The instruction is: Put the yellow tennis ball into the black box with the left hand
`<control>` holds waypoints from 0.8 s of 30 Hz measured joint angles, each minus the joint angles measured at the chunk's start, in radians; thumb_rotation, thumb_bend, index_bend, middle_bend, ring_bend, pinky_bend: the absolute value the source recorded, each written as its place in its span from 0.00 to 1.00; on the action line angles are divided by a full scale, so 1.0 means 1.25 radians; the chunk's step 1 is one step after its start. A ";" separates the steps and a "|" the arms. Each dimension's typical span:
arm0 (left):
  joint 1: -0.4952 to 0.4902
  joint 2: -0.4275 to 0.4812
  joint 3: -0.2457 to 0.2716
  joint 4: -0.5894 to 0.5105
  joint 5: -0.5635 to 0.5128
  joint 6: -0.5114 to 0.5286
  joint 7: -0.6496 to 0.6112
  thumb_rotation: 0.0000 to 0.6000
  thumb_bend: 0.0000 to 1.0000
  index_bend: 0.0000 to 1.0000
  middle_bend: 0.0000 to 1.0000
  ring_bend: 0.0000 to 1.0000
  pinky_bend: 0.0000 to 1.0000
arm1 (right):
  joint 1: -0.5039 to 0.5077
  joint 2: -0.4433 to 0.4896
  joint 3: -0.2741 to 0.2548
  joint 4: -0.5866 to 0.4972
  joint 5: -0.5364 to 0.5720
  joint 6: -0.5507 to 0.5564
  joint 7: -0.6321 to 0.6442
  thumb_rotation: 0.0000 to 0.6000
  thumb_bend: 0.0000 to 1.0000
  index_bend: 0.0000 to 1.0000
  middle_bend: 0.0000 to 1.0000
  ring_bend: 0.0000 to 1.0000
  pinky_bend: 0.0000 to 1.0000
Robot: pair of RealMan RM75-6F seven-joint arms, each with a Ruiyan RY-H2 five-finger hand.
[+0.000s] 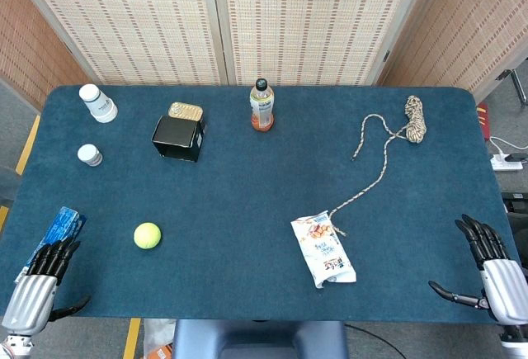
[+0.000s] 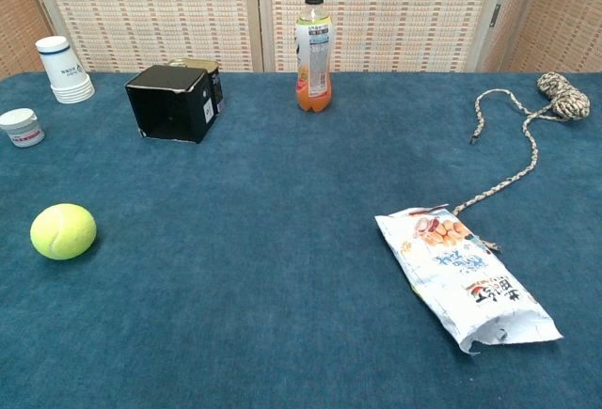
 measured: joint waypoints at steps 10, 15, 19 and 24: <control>-0.005 0.006 -0.004 0.000 0.004 0.003 -0.003 0.72 0.15 0.00 0.00 0.00 0.00 | 0.003 -0.002 0.000 -0.007 0.000 -0.009 -0.014 0.89 0.00 0.00 0.00 0.00 0.00; -0.010 0.013 -0.014 -0.007 0.004 0.010 -0.012 0.73 0.15 0.00 0.00 0.00 0.00 | 0.005 -0.001 0.001 -0.018 -0.001 -0.011 -0.027 0.89 0.00 0.00 0.00 0.00 0.00; -0.011 0.009 -0.019 -0.002 0.007 0.020 -0.016 0.72 0.16 0.04 0.02 0.01 0.12 | 0.013 -0.001 0.003 -0.024 0.002 -0.025 -0.039 0.89 0.00 0.00 0.00 0.00 0.00; -0.006 -0.023 -0.040 0.030 0.017 0.080 -0.052 0.71 0.16 0.96 0.97 0.92 0.99 | 0.024 0.002 0.006 -0.035 0.003 -0.041 -0.052 0.89 0.00 0.00 0.00 0.00 0.00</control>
